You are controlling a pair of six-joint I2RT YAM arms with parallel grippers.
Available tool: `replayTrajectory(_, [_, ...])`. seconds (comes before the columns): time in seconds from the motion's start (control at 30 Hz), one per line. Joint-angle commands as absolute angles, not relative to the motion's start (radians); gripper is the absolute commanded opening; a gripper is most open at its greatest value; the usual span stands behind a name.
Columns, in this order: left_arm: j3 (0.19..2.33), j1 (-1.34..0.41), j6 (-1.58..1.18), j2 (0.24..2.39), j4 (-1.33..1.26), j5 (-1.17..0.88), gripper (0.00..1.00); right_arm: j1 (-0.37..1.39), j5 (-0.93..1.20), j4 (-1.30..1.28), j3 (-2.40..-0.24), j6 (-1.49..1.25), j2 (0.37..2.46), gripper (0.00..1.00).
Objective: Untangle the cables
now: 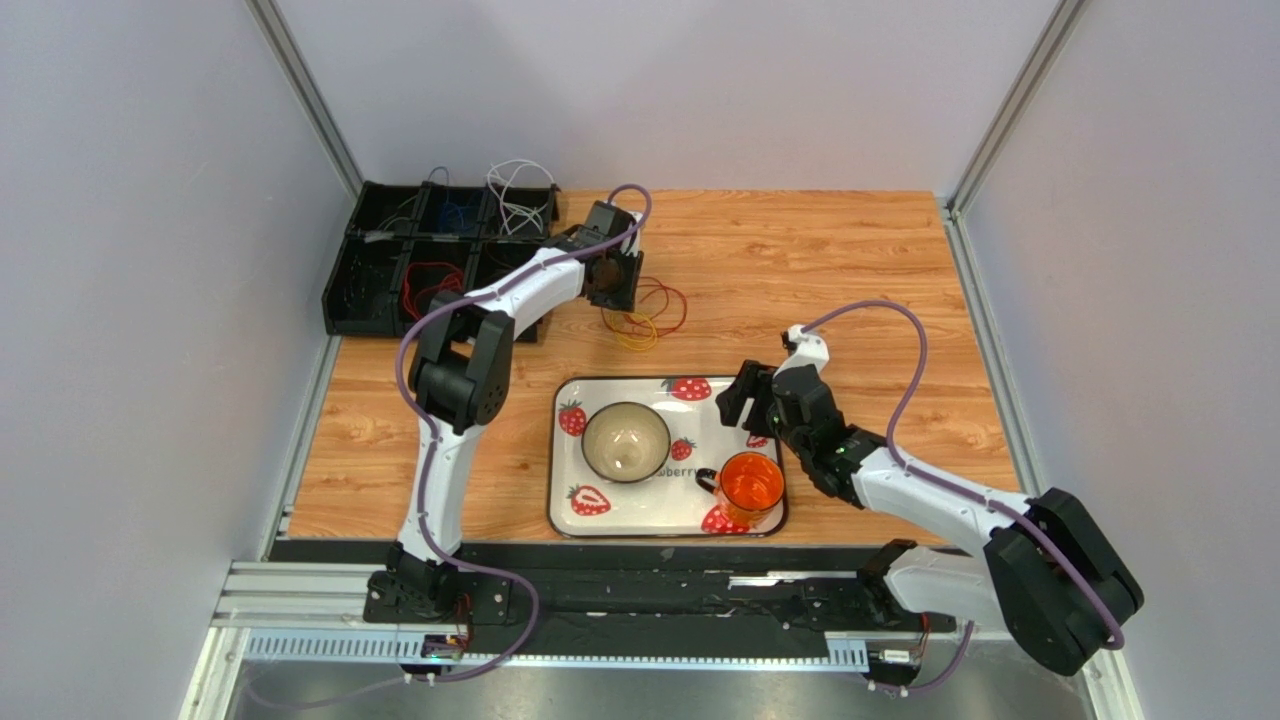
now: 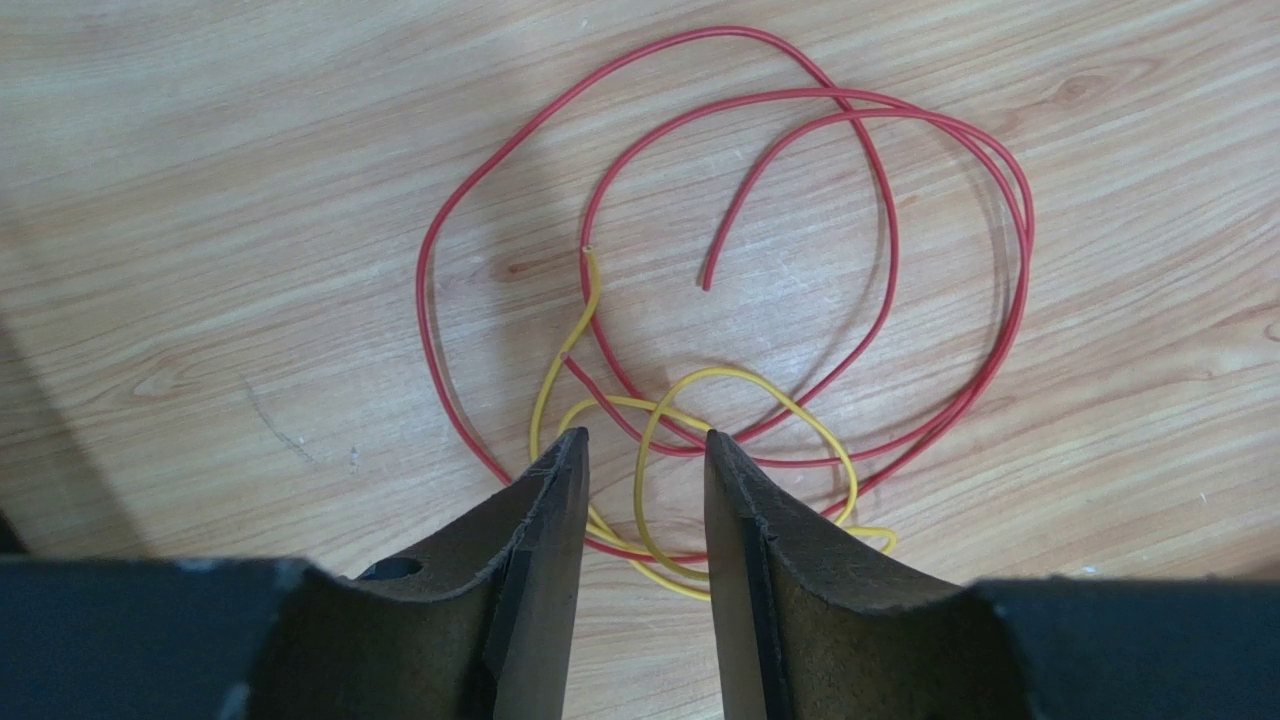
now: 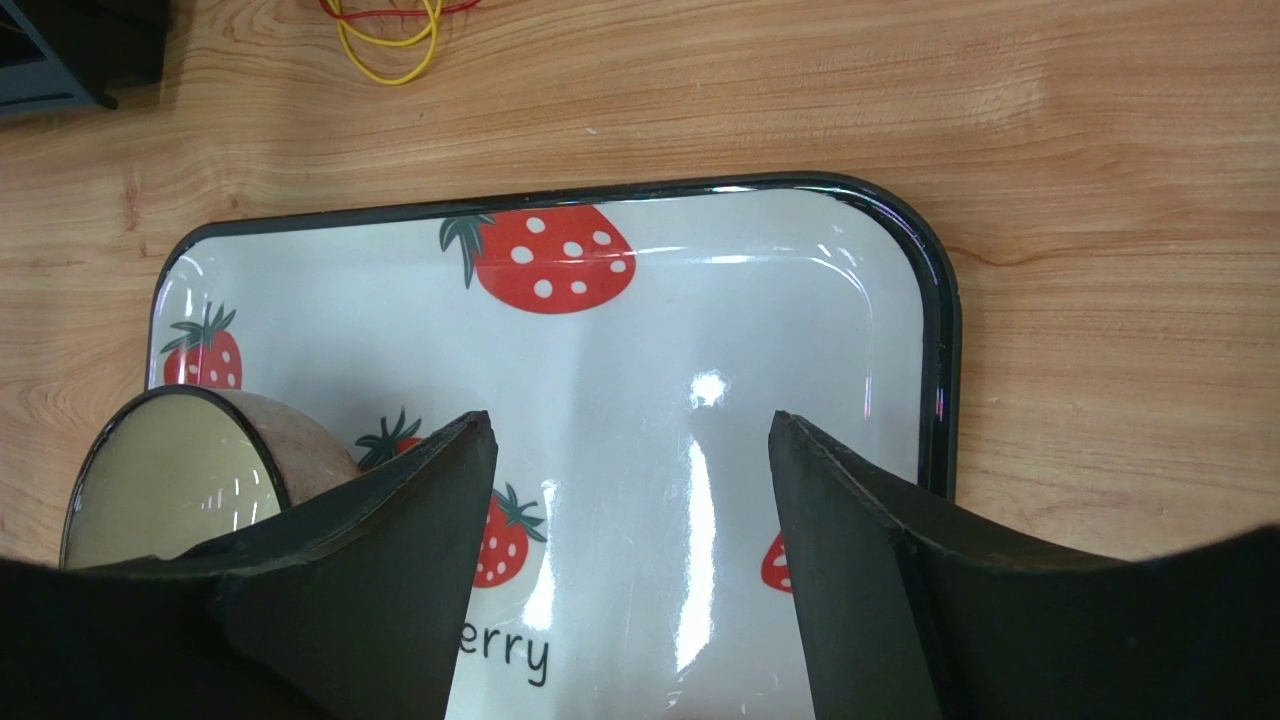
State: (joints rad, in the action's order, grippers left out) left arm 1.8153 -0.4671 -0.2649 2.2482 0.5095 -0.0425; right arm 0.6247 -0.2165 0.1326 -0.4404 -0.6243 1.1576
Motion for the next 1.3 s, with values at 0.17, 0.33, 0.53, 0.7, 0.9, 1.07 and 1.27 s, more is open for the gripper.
replayTrajectory(0.17, [1.813,-0.474,-0.29,2.204,0.537,-0.061,0.3,0.62,-0.23,0.176,-0.479,-0.627,1.167,0.7])
replayTrajectory(0.33, [1.816,-0.48,-0.295,2.186,0.584,-0.017,0.2,0.62,-0.229,0.179,-0.482,-0.623,1.175,0.7])
replayTrajectory(0.53, [1.81,-0.483,-0.299,2.152,0.575,-0.067,0.0,0.62,-0.227,0.181,-0.489,-0.62,1.189,0.69])
replayTrajectory(0.7, [1.835,-0.485,-0.298,2.064,0.617,-0.058,0.0,0.624,-0.225,0.176,-0.502,-0.609,1.203,0.68])
replayTrajectory(0.9, [1.891,-0.485,-0.287,1.93,0.705,-0.032,0.0,0.634,-0.233,0.175,-0.505,-0.604,1.204,0.68])
replayTrajectory(1.07, [1.983,-0.485,-0.272,1.858,0.793,-0.051,0.0,0.64,-0.239,0.173,-0.509,-0.606,1.21,0.68])
replayTrajectory(1.27, [2.078,-0.483,-0.279,1.769,0.857,-0.073,0.0,0.65,-0.25,0.164,-0.515,-0.606,1.216,0.67])
